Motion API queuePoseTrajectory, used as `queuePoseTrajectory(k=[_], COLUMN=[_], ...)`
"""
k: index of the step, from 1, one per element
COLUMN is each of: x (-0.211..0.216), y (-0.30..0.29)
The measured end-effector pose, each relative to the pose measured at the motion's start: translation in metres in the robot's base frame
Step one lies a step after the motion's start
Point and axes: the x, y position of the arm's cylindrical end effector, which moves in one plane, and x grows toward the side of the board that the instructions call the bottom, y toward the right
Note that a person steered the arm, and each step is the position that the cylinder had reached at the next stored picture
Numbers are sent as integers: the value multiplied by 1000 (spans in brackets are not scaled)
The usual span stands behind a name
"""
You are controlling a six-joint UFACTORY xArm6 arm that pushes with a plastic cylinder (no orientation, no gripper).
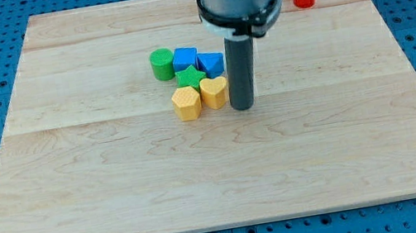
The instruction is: Move the yellow hexagon and yellow heart a bit right
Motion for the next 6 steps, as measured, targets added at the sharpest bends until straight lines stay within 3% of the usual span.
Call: queuePoseTrajectory(k=[1,3,6], x=[31,28,-23], y=[-19,-158,-129])
